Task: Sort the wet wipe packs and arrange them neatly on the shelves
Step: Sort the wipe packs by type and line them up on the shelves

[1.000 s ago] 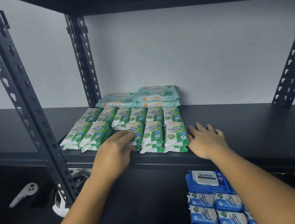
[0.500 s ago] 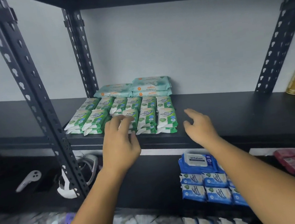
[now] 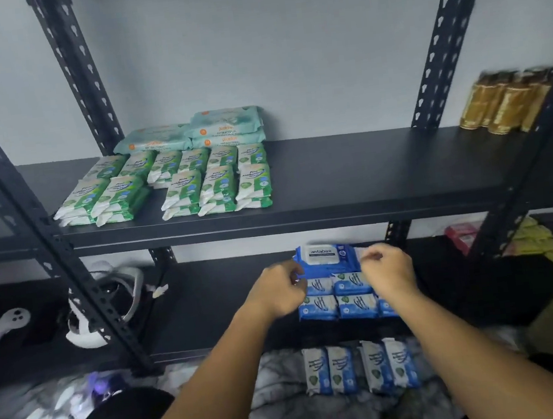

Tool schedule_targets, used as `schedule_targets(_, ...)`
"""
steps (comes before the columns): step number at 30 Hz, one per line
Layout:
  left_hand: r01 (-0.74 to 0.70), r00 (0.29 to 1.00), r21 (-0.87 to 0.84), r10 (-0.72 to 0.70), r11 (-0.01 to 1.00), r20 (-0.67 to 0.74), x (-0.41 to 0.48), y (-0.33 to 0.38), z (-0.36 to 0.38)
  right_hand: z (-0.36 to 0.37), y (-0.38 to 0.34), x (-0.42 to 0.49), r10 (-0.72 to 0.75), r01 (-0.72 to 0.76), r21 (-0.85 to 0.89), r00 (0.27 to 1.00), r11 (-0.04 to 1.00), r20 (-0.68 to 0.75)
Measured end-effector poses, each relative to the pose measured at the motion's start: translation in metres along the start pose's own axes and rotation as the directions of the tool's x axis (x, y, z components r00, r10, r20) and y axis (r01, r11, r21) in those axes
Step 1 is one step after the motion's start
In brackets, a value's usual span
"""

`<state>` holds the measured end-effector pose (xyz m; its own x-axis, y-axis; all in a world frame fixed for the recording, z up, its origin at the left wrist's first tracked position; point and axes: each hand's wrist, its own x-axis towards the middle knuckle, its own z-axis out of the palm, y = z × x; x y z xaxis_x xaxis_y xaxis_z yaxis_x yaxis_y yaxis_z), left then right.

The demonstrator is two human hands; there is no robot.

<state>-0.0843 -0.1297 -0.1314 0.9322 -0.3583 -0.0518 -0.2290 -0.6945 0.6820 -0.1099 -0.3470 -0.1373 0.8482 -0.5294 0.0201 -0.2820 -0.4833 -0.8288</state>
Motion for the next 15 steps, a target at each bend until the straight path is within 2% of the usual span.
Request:
schedule_targets(4, 0.076, 0.997, -0.047, -0.075, 0.996, 0.028, 0.037, -0.023, 0.025, 0.018, 0.037, 0.042, 0.058, -0.054, -0.040, 0.990, 0.998, 0.126)
schedule_targets(9, 0.180, 0.984, -0.135, -0.178, 0.974, 0.025, 0.109, -0.061, 0.059, 0.053, 0.082, 0.110, 0.147, -0.144, -0.034, 0.976, 0.989, 0.160)
schedule_targets(12, 0.208, 0.978, -0.129, -0.207, 0.970, 0.018, 0.160, -0.082, 0.082, 0.077, 0.108, 0.147, 0.215, -0.214, -0.025, 0.962, 0.976, 0.167)
schedule_targets(15, 0.214, 0.977, -0.146, -0.212, 0.966, 0.026, 0.219, -0.114, 0.108, 0.101, 0.126, 0.180, 0.208, -0.200, -0.060, 0.952, 0.978, 0.223)
